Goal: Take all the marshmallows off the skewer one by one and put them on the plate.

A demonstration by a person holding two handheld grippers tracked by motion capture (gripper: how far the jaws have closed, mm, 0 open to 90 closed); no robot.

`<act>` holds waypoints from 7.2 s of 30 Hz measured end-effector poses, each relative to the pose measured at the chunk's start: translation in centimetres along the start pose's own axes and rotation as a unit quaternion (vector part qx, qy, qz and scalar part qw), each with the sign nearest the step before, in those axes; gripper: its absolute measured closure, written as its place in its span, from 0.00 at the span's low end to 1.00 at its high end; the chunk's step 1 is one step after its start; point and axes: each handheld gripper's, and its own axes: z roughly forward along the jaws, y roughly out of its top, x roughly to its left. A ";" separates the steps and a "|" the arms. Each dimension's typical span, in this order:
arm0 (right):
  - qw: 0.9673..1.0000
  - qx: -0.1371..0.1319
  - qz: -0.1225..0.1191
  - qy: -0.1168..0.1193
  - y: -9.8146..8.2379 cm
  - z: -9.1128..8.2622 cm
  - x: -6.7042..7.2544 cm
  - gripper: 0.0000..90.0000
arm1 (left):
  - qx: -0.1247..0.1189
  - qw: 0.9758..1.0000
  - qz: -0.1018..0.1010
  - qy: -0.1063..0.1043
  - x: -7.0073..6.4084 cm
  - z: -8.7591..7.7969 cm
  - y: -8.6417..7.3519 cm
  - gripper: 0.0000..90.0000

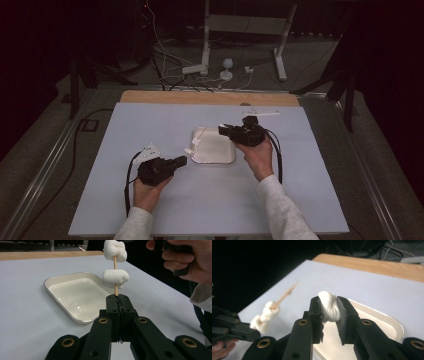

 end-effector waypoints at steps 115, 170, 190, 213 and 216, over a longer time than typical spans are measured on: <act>0.990 -0.067 0.067 0.106 2.3 -2.4 -0.3 0.87 | -0.001 0.999 0.045 -0.003 0.1 -0.3 -0.2 1.00; 0.986 0.059 0.047 0.151 -2.5 4.4 4.2 0.43 | -0.015 0.999 0.027 0.016 -0.4 0.9 -0.4 1.00; 0.978 0.073 0.088 0.175 -2.3 4.9 4.5 0.82 | -0.012 0.999 0.042 0.000 -0.7 1.0 -0.3 1.00; 0.987 -0.016 0.102 0.126 1.2 -0.6 0.8 0.86 | 0.006 0.997 0.080 -0.004 -1.1 0.8 -0.3 1.00; 0.984 -0.055 0.123 0.118 1.6 -2.0 -0.5 0.87 | 0.014 0.997 0.074 0.012 -0.5 0.4 -0.7 1.00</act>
